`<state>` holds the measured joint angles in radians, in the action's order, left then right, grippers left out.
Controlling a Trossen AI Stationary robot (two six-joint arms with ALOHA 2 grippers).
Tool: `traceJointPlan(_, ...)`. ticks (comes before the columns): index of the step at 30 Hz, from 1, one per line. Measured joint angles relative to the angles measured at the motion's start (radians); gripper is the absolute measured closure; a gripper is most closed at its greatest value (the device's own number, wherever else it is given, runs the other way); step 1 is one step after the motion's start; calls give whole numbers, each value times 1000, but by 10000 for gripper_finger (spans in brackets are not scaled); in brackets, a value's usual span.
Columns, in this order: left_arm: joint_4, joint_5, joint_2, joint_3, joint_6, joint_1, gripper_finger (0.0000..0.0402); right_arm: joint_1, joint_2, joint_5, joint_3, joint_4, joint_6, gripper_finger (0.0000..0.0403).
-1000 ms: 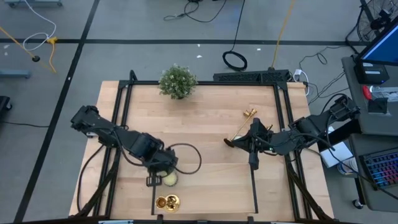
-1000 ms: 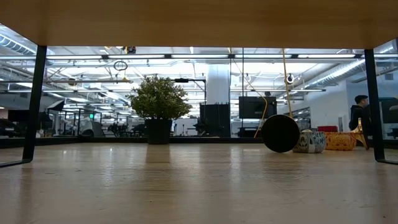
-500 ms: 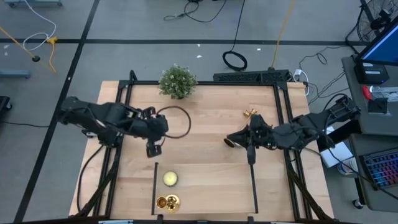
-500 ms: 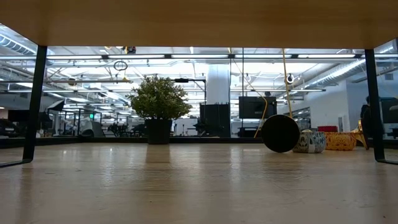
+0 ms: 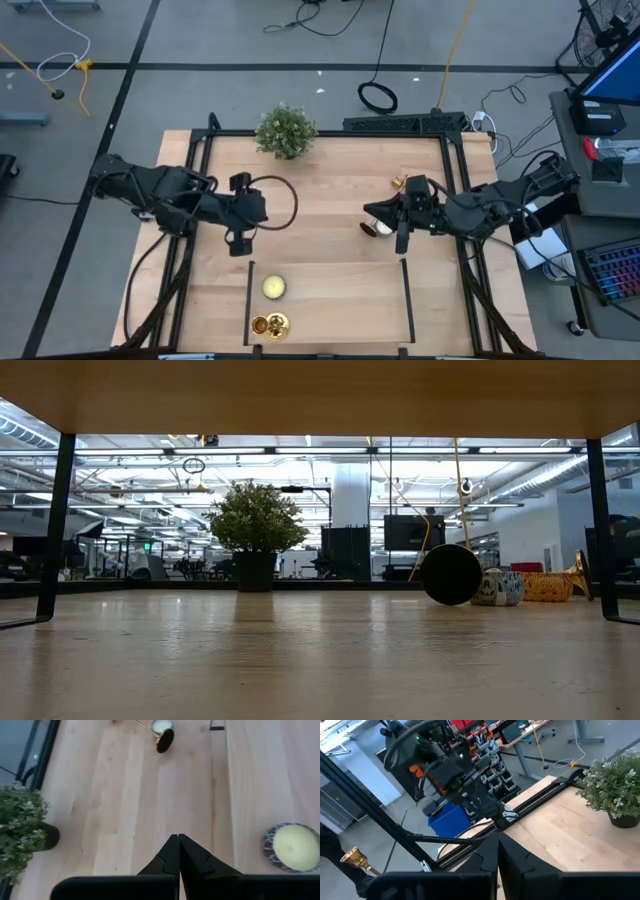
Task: Pick & Place candle stick holders
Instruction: Put the left gold candle holder on the shelf
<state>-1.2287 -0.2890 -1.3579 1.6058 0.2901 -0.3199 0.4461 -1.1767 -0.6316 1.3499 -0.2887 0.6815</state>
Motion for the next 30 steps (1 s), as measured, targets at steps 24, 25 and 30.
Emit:
traceJointPlan(24,-57,150,-11,0,151,-108,401,4,-57,6,0,30,-38,403)
traceJointPlan(25,-57,142,-11,0,161,-118,401,9,-58,6,0,29,-38,403)
traceJointPlan(30,-56,141,-11,0,207,-172,401,14,-57,3,0,30,-39,403)
